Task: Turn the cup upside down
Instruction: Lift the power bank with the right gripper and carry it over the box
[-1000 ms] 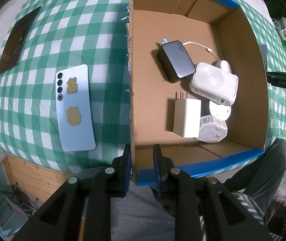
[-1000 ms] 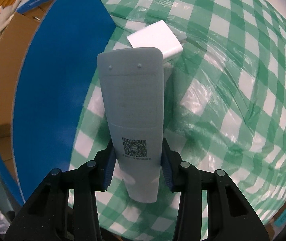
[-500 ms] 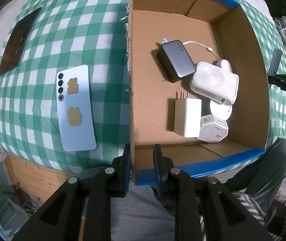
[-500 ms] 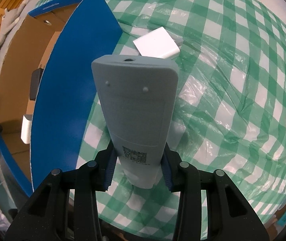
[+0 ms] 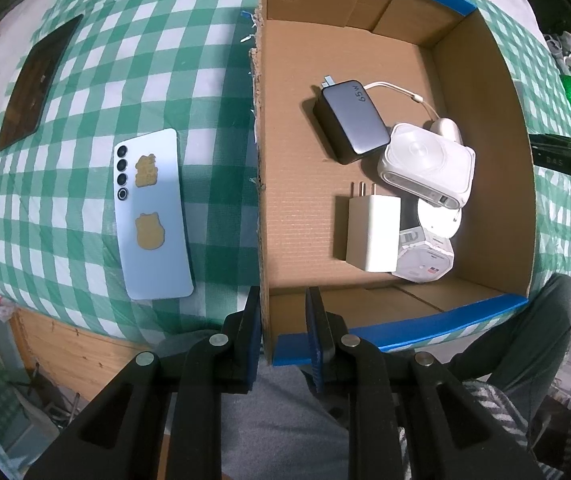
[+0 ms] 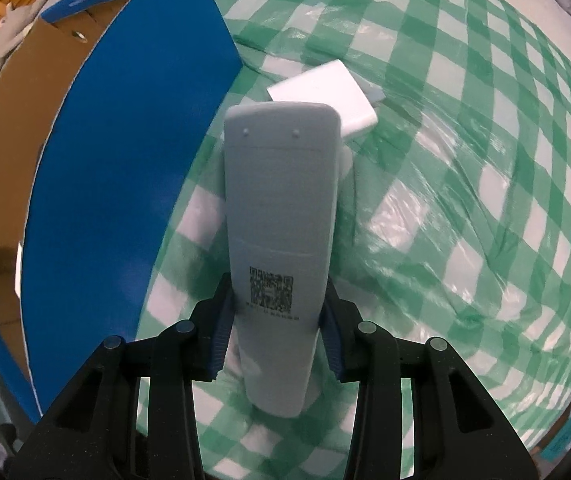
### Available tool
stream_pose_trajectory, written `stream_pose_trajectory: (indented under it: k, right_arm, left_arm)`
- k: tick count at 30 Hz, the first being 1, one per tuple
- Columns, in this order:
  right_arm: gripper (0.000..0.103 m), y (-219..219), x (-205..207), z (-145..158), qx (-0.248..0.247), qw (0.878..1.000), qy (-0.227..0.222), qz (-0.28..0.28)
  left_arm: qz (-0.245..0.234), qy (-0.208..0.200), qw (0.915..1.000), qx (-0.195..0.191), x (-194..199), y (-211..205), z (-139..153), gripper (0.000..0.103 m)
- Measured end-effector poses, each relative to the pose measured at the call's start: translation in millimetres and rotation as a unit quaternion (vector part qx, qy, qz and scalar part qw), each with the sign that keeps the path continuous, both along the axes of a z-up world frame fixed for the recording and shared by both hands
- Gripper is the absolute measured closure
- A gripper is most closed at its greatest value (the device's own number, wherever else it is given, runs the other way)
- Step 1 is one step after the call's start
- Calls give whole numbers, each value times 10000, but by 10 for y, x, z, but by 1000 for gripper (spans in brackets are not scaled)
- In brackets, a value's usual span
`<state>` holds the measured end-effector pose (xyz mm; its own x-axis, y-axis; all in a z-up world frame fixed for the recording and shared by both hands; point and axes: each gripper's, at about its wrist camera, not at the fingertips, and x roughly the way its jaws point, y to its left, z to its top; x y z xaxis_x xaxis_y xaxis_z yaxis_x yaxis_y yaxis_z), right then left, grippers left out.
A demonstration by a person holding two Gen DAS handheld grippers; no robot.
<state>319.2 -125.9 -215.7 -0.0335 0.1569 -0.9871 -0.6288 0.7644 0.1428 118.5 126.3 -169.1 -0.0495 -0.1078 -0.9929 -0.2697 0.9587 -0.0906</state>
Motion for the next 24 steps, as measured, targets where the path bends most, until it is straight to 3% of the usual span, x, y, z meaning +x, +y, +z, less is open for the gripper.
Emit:
stream_pose_trajectory:
  k: [19,21,22,24]
  right_arm:
    - [66,-188,-258,524,492,9980,-391,30]
    - [74,-207,-266,574,525,9978,-412,51]
    - [89,-232,-261,611,588,9975,-392,32]
    - [90,-212,-284,614,598,9975,-384,13]
  left_arm:
    - [-26,-26,10000,4,1,-11,36,81]
    - [-26,-28,10000,4,0,-9,36,81]
    - [-23,-27,10000,2,3,-11,35,81]
    - [-27,-23,10000,2,2,-10,35,80]
